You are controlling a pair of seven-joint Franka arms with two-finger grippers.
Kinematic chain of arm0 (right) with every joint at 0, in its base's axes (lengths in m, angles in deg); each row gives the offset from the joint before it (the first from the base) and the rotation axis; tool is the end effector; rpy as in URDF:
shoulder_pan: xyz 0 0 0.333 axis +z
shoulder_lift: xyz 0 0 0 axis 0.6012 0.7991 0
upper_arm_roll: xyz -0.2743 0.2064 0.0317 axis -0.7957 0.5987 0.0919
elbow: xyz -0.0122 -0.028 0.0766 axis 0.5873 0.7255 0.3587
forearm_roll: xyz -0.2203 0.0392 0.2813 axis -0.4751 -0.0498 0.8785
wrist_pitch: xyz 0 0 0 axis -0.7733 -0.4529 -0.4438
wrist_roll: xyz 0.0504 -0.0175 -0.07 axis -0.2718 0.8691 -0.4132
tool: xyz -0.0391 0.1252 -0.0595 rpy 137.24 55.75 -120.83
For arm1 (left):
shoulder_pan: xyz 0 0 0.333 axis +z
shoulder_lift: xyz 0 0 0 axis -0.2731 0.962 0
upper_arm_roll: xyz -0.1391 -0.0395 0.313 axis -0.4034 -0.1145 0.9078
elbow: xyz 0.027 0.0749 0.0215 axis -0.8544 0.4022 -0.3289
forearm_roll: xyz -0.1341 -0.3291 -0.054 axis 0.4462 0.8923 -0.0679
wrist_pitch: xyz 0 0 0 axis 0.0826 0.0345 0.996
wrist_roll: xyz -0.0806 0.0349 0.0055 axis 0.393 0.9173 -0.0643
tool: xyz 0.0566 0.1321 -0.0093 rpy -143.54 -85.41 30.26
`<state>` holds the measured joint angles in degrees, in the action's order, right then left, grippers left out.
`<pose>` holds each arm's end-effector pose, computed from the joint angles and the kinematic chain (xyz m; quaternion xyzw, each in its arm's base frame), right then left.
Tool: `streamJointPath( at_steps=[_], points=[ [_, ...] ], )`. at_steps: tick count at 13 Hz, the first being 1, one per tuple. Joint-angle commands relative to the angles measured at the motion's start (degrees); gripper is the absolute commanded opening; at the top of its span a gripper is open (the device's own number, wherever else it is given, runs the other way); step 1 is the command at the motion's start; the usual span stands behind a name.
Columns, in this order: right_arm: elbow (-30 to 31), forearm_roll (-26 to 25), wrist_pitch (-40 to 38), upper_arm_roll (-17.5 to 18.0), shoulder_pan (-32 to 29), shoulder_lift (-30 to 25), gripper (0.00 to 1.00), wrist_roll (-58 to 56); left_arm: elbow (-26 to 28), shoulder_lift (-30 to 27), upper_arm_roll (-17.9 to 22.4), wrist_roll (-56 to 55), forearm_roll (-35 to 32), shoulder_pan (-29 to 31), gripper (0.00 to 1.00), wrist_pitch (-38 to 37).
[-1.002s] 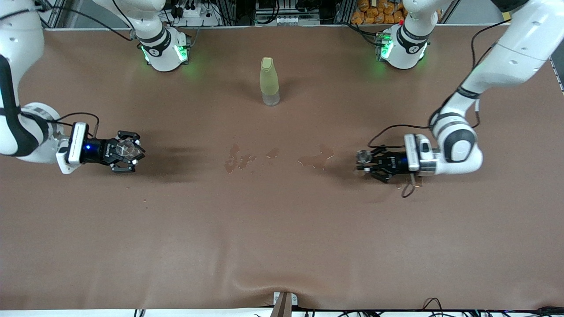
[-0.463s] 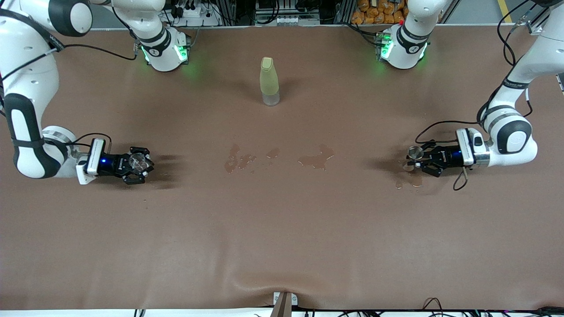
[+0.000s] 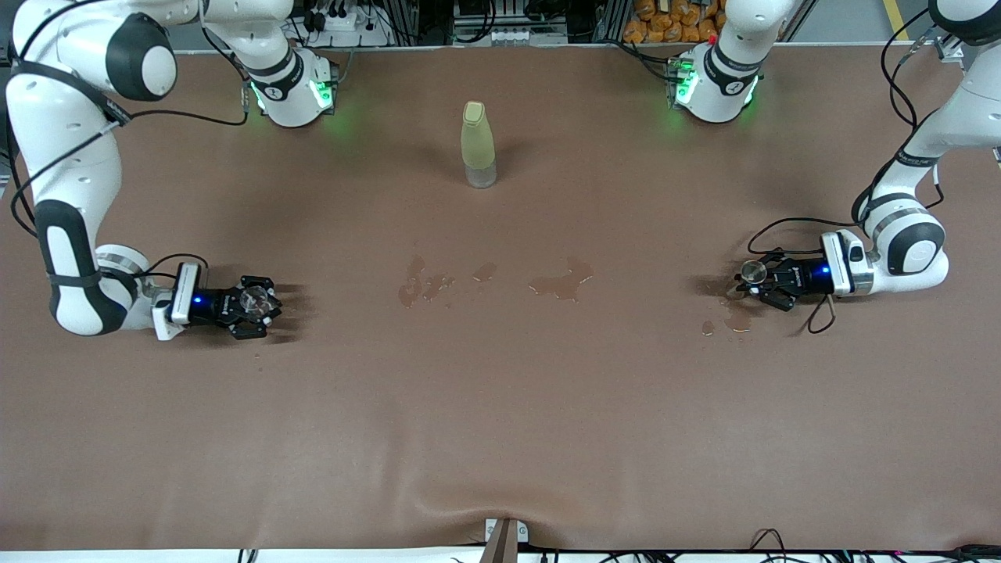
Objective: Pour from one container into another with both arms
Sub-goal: 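Lower the jigger and beaker onto the table with both grippers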
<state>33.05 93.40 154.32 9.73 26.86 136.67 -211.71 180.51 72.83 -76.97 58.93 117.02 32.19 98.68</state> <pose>0.5765 -0.0524 0.1286 -0.5053 -0.5637 -0.4726 0.4513 0.5115 0.1104 0.1361 0.5529 -0.5381 0.4471 0.4527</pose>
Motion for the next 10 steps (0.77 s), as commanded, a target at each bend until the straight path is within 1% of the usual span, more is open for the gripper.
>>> streamJointPath(
  at_steps=[1, 3, 5, 6, 9, 10],
  points=[
    [-3.3, -1.6, 0.4, 0.7, -1.5, 3.5, 0.0, -7.1, -2.0, 1.3, 0.4, -0.6, -1.3, 0.0, 0.0, -2.1],
    [-3.3, -1.5, 2.2, 0.7, -1.5, 4.3, 0.0, -7.4, -3.0, 2.7, 0.5, -0.6, -1.5, 0.0, 0.01, -3.2],
    [-3.2, -1.6, 4.5, 0.7, -1.4, 4.4, 0.0, -8.3, -3.1, 2.8, 0.5, -0.8, -1.8, 0.0, 0.11, -3.3],
    [-3.2, -1.6, 5.5, 0.7, -1.4, 4.3, 0.0, -8.3, -3.1, 2.8, 0.5, -0.8, -1.9, 0.0, 0.23, -3.3],
    [-3.2, -1.7, 6.0, 0.7, -1.3, 4.2, 0.0, -7.6, -3.2, 2.7, 0.5, -0.9, -2.1, 0.0, 0.37, -3.4],
    [-3.2, -1.7, 6.1, 0.7, -1.3, 4.1, 0.04, -7.3, -3.4, 2.6, 0.5, -1.0, -2.2, 0.0, 0.52, -3.5]
  ],
)
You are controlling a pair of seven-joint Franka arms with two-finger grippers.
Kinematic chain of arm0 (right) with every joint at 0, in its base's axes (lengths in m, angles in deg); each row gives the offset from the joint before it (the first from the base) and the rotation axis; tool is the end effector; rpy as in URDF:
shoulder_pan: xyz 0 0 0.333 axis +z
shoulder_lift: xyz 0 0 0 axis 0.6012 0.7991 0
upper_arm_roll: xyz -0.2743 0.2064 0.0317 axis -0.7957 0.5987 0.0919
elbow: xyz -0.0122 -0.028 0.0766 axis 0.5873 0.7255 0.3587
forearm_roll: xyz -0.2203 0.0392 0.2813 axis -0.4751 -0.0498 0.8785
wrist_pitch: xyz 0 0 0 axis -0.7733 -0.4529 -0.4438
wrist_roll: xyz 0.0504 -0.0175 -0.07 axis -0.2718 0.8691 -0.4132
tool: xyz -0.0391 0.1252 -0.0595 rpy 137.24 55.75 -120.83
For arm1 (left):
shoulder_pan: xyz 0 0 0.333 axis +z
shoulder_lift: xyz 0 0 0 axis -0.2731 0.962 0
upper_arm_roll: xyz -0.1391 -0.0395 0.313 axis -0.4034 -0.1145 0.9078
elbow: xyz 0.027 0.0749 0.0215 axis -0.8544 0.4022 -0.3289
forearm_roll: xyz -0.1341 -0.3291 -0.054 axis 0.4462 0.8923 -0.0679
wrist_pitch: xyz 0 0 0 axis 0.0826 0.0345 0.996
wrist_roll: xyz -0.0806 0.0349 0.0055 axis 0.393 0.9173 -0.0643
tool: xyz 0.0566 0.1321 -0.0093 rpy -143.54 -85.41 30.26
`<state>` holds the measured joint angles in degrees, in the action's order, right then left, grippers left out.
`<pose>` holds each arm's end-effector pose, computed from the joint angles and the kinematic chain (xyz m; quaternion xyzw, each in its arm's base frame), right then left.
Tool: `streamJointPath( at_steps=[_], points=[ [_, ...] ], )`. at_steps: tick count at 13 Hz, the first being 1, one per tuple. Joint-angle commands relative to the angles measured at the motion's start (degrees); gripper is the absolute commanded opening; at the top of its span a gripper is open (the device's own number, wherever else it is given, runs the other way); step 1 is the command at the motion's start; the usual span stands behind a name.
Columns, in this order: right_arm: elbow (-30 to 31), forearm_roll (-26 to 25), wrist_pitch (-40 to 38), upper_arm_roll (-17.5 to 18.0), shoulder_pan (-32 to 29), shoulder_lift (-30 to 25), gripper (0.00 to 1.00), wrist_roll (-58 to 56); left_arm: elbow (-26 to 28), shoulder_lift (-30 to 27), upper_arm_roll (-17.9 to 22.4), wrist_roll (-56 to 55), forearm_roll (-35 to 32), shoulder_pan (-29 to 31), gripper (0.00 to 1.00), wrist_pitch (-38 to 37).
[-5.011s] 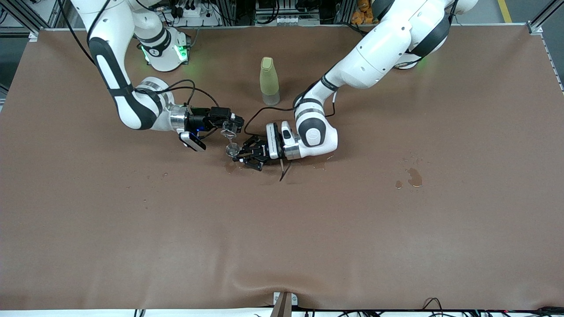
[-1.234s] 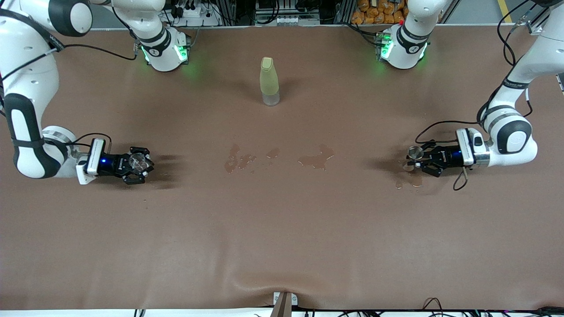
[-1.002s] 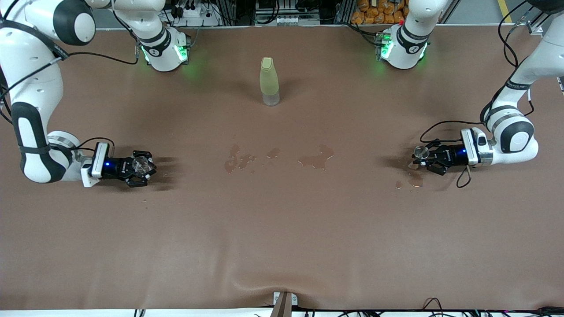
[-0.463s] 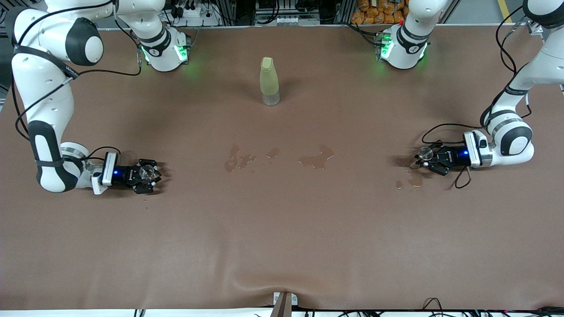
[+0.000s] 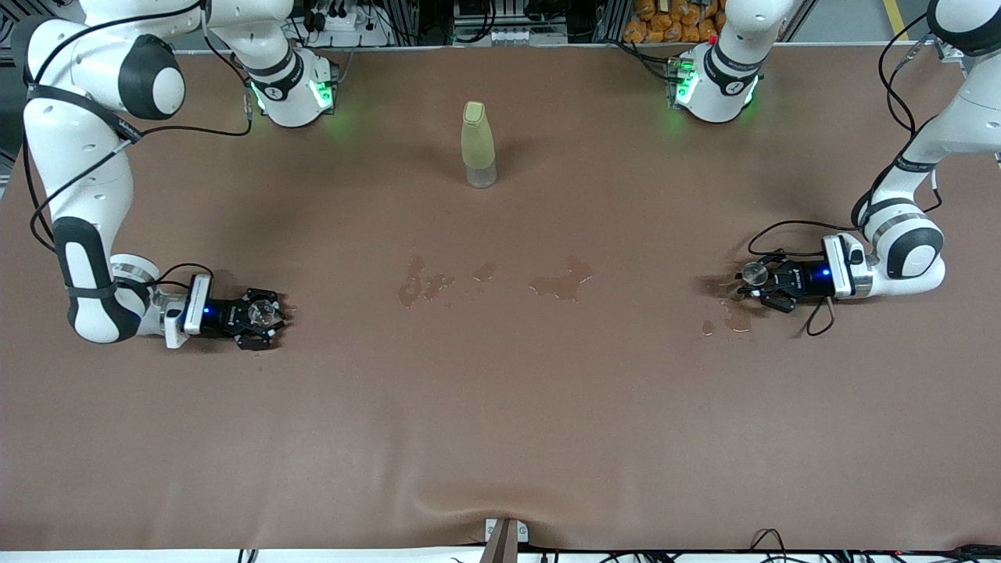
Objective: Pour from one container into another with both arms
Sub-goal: 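Lower the jigger and beaker onto the table with both grippers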
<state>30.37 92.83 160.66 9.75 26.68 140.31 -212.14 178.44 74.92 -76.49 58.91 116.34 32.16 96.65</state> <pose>0.5842 -0.0669 0.0903 -0.5383 -0.5786 -0.4492 0.4168 0.5132 0.1144 0.1282 0.5436 -0.5339 0.4516 0.4642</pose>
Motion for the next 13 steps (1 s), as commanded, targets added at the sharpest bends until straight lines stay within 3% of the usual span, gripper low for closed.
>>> streamJointPath(
  at_steps=[1, 2, 4, 6, 9, 13],
  points=[
    [-0.6, -1.1, -0.3, 0.7, -1.1, 0.2, 0.29, -5.6, -1.6, 0.3, 0.0, -1.1, -1.5, -0.1, 0.63, -1.5],
    [-0.7, -1.1, -0.3, 0.6, -1.1, 0.1, 0.53, -4.0, -1.9, 0.1, 0.0, -1.2, -1.6, -0.2, 0.69, -1.9],
    [-0.7, -1.1, -0.4, 0.6, -1.2, -0.4, 0.9, -3.6, -2.3, -0.1, 0.0, -3.9, -3.5, -0.3, 1.0, -2.0],
    [-0.9, -1.1, -0.3, 0.4, -1.1, -1.3, 1.0, -3.6, -3.3, -1.1, 0.0, -10.1, -6.8, 0.2, 1.0, -2.0],
    [-2.5, -3.6, -0.2, -2.8, -0.1, -3.5, 1.0, 0.4, -4.2, -4.2, 0.1, -18.2, -11.9, 0.7, 1.0, -2.0],
    [-5.3, -13.8, 1.5, -6.5, 1.0, -10.2, 1.0, 17.2, -9.2, -10.2, 0.0, -35.1, -21.9, 2.4, 1.0, -5.1]
  ],
)
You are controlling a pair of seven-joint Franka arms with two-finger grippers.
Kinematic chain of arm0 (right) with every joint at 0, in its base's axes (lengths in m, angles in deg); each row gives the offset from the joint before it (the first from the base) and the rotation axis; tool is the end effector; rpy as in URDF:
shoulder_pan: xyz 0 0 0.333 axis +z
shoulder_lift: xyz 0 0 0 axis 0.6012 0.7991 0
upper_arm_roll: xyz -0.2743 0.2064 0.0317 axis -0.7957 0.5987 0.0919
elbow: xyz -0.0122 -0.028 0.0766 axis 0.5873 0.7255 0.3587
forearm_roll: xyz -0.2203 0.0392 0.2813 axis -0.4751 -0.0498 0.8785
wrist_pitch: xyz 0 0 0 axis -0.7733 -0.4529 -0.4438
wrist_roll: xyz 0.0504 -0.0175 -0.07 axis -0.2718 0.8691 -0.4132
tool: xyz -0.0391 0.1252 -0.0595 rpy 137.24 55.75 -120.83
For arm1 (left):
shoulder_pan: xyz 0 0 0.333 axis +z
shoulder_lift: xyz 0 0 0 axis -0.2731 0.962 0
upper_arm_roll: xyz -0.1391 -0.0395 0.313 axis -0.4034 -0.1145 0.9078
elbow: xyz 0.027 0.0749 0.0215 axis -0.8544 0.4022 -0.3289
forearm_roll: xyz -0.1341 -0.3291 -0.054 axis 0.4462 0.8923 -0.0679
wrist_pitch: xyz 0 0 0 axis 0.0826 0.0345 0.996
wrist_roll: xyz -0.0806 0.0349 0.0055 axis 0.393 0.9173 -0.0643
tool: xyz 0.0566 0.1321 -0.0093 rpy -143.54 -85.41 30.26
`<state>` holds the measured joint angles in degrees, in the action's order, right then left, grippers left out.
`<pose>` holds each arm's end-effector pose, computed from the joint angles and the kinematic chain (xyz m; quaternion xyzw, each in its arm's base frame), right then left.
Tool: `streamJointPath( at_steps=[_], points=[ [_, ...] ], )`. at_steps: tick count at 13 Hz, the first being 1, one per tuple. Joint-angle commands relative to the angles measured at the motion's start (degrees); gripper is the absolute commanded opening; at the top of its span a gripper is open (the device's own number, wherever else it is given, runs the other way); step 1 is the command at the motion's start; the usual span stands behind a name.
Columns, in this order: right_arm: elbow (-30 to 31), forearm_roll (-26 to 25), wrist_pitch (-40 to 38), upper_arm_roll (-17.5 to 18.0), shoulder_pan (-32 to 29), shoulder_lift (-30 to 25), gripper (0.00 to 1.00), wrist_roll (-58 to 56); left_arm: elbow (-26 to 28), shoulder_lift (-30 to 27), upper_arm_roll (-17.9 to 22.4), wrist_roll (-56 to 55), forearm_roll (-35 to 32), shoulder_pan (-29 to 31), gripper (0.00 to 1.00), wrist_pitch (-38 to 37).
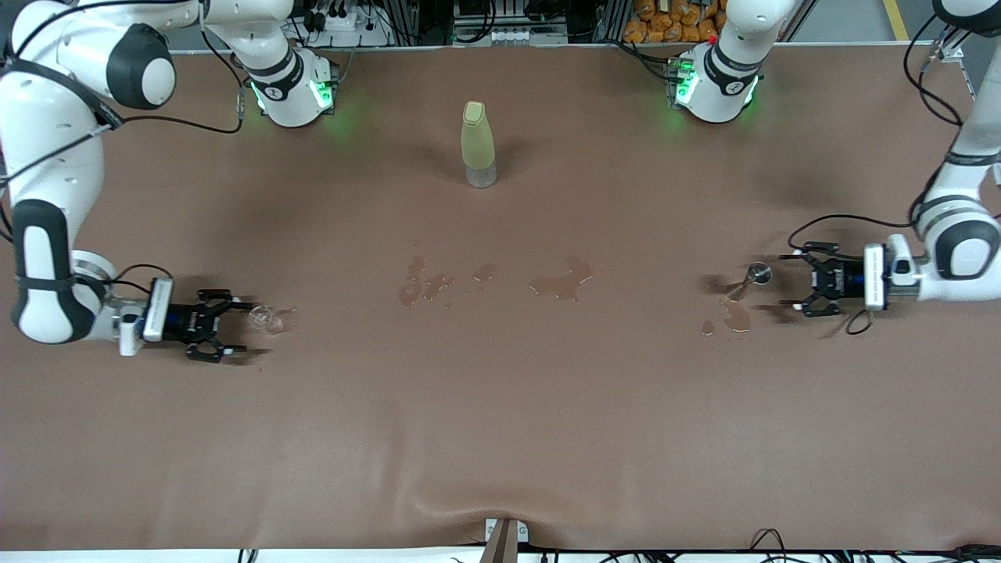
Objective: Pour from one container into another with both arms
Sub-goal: 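Open both grippers and withdraw them from the jigger and beaker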
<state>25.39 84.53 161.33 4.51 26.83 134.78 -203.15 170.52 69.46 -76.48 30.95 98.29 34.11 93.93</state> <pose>0.6073 -0.1273 0.1603 -0.5785 -0.6196 -0.3760 0.3742 0.5248 0.1869 0.1825 0.6593 -0.5346 0.2563 0.4624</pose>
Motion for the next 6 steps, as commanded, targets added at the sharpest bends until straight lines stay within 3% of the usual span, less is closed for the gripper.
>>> streamJointPath(
  at_steps=[1, 6],
  points=[
    [-0.9, -8.3, 0.7, -1.4, 1.0, -6.7, 1.0, 13.3, -2.7, -6.4, 0.0, -11.4, -5.7, 0.5, 1.0, -2.7],
    [-0.7, -20.8, 0.6, -2.5, 2.0, -20.4, 1.0, 45.7, -10.0, -13.4, -1.0, -38.7, -13.5, -0.6, 1.0, -4.2]
  ],
)
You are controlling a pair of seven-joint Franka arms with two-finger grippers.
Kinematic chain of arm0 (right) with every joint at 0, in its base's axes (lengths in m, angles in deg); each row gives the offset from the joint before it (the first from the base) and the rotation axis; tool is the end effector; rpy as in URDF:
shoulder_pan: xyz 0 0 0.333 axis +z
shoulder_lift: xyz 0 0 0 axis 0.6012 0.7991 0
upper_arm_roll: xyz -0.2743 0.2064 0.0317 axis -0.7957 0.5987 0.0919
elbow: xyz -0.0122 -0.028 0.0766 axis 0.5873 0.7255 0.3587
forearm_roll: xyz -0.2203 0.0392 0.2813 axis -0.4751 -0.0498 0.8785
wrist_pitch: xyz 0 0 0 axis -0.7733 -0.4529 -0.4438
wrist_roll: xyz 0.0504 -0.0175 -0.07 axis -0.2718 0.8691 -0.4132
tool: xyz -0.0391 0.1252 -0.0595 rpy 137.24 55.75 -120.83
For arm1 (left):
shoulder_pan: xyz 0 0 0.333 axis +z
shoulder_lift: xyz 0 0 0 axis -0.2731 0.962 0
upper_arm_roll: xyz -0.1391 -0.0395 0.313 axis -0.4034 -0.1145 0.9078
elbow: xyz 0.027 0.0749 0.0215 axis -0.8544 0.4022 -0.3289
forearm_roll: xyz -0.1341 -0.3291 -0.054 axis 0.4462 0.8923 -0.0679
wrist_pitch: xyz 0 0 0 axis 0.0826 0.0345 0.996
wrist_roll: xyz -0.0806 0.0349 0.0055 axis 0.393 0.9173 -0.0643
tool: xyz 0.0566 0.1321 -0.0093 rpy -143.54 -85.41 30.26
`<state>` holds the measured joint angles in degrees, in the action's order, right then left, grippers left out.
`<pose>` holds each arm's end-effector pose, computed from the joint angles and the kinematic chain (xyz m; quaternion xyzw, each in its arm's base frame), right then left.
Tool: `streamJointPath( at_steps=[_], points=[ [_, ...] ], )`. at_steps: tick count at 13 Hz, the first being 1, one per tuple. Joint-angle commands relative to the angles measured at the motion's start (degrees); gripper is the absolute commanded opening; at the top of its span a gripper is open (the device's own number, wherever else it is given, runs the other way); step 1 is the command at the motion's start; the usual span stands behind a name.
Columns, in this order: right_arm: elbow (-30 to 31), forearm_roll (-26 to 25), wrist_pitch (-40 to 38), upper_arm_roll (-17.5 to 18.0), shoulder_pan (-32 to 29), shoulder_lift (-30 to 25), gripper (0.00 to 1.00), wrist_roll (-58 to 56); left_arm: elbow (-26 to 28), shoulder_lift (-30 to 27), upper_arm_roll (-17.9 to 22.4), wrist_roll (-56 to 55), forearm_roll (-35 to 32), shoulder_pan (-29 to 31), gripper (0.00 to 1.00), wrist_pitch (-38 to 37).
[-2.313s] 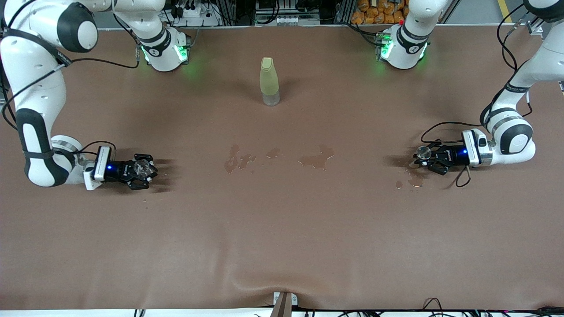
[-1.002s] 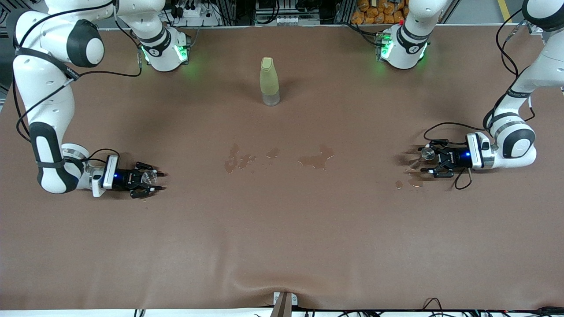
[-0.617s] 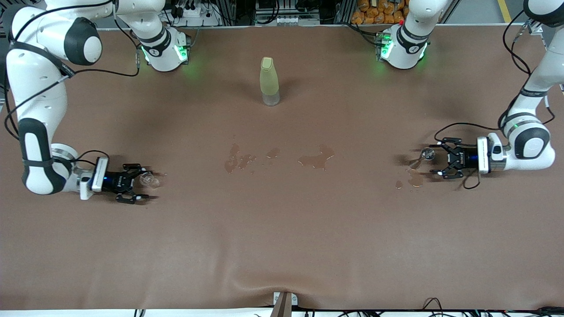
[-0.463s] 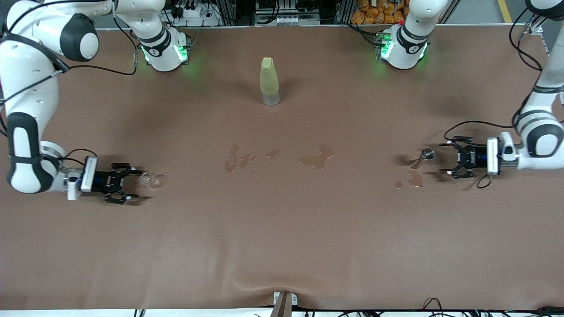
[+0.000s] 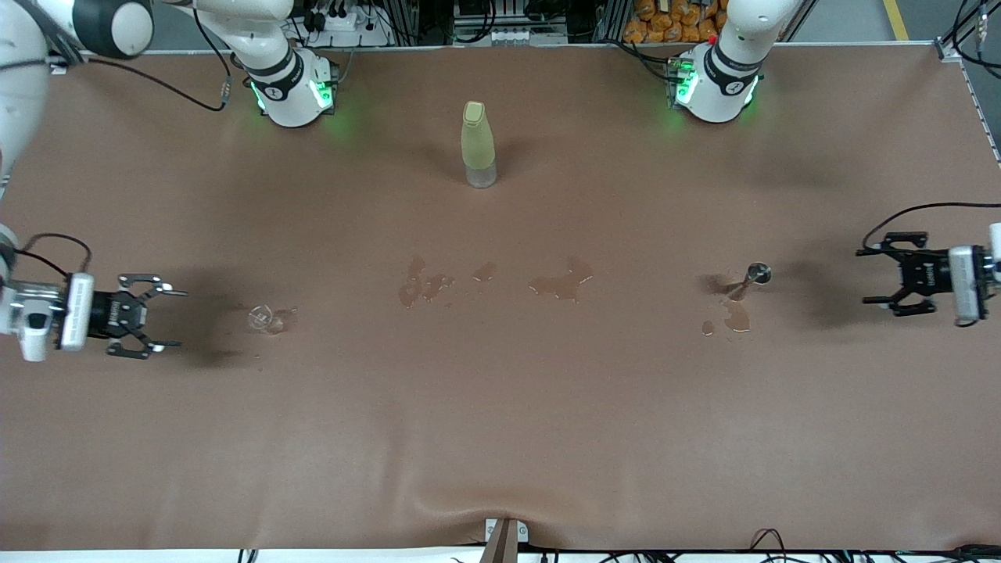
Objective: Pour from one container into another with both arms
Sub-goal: 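Open both grippers and withdraw them from the jigger and beaker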
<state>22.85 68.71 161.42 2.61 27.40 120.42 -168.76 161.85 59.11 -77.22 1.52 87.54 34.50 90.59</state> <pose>0.6105 -0.1610 0.3119 -0.7298 -0.5473 -0.2111 0.3511 0.5505 0.2401 0.3096 0.8058 -0.4538 0.1133 0.3633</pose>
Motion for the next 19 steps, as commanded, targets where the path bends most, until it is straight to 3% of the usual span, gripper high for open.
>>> streamJointPath(
  at_steps=[1, 6, 9, 12, 15, 17, 19],
  points=[
    [1.9, -7.7, 0.6, -0.7, 2.2, -8.8, 1.0, 17.8, -2.5, -4.4, -0.9, -15.6, -3.5, -1.8, 1.0, -0.9],
    [1.8, -20.8, -0.2, -1.5, 7.7, -20.8, 1.0, 53.8, -6.5, -10.6, -6.0, -44.8, -7.6, -3.9, 1.0, -0.9],
    [1.8, -28.1, -0.7, -1.7, 11.6, -26.1, 1.0, 70.0, -10.5, -13.5, -12.0, -56.1, -18.1, -5.9, 1.0, -0.9],
    [1.5, -33.0, -2.5, -1.4, 16.1, -29.9, 1.0, 85.5, -10.5, -16.7, -17.8, -69.2, -25.7, -6.0, 1.0, -0.7],
    [0.8, -36.5, -5.4, -0.8, 19.8, -32.4, 1.0, 98.0, -10.5, -16.7, -20.2, -92.2, -25.9, -6.0, 1.0, -0.3],
    [-2.9, -40.5, -8.5, 1.7, 20.5, -32.4, 1.0, 102.6, -10.6, -16.7, -20.4, -98.2, -25.7, -6.0, 1.0, 0.3],
    [-3.2, -41.6, -9.7, 7.6, 16.0, -32.6, 1.0, 104.9, -10.5, -16.7, -20.9, -101.5, -25.9, -6.5, 1.0, 1.2]
  ],
)
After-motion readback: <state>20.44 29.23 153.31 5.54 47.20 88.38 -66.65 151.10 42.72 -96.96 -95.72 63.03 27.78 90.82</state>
